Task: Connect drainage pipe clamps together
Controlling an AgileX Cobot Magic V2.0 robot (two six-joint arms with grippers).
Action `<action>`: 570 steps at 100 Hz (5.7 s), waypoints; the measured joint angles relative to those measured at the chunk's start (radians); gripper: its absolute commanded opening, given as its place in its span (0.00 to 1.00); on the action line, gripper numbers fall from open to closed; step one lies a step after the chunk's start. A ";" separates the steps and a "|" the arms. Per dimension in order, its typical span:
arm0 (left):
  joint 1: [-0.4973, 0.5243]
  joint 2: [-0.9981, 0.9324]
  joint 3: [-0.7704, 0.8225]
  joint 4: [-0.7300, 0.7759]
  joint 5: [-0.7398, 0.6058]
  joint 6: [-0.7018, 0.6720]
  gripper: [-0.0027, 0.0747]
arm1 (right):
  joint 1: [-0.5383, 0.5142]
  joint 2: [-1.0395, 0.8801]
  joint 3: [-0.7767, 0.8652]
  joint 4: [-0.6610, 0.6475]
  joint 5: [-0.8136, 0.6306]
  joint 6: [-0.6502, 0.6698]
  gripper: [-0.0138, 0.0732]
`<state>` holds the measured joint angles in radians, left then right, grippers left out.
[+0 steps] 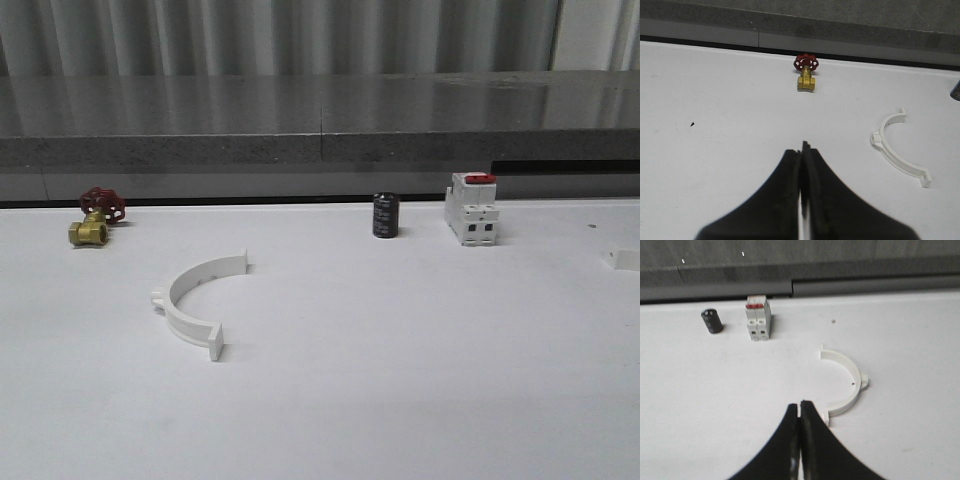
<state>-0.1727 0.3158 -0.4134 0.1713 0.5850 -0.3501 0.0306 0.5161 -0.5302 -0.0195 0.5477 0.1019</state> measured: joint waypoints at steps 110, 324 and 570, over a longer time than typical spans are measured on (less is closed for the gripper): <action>0.000 0.000 0.000 0.000 0.000 0.000 0.01 | -0.162 0.999 -0.490 0.019 0.065 -0.087 0.80; 0.000 0.000 0.000 0.000 0.000 0.002 0.01 | 0.265 1.273 -0.778 0.011 0.158 0.195 0.25; 0.000 0.000 0.000 0.000 0.000 0.002 0.01 | 0.672 1.701 -1.185 -0.236 0.315 0.859 0.25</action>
<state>-0.1727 0.3158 -0.4134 0.1713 0.5850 -0.3479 0.7026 2.2174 -1.7149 -0.2559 0.8626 0.9605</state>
